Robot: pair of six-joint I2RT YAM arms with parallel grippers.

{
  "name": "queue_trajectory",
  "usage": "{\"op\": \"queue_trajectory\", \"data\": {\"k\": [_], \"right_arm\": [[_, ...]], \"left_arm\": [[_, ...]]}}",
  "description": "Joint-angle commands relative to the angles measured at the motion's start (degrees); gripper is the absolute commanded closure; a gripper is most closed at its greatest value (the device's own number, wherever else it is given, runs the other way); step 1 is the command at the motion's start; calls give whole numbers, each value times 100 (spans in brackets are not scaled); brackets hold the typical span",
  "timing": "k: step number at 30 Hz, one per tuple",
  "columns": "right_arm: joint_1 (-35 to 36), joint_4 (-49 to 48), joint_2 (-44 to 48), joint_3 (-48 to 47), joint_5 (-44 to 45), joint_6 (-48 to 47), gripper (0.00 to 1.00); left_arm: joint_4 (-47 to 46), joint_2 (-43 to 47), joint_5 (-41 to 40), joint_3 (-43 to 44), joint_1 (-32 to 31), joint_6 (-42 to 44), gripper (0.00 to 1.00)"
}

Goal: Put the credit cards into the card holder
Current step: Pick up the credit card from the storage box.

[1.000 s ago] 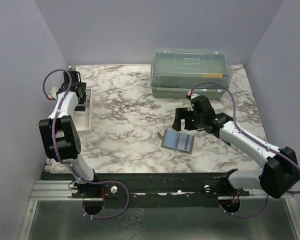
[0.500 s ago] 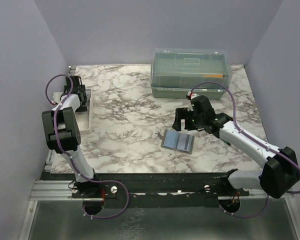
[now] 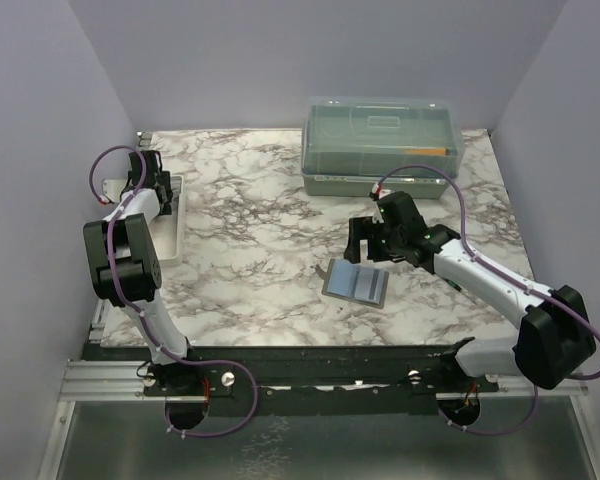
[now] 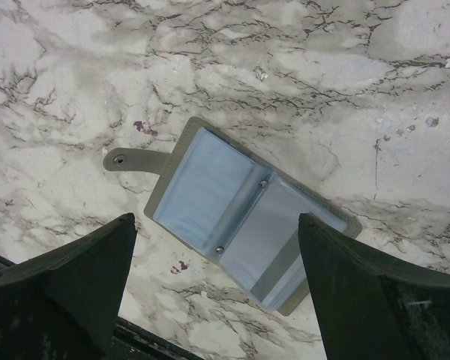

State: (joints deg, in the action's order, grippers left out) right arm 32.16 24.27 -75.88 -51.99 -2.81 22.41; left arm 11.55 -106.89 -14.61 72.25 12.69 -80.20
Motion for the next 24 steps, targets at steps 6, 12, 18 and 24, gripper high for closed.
{"op": "queue_trajectory", "data": {"k": [6,12,18,24], "right_arm": [[-26,-158,-114,-47,61,-122,8],[-28,-151,-113,-42,67,-123,8],[-27,-108,-82,-30,108,-114,8],[-26,-81,-2,-12,197,-94,8]], "left_arm": [[-338,62,-27,84,76,116,48],[-330,89,45,21,81,84,55],[-279,98,77,6,85,42,64],[-105,121,55,64,85,26,68]]}}
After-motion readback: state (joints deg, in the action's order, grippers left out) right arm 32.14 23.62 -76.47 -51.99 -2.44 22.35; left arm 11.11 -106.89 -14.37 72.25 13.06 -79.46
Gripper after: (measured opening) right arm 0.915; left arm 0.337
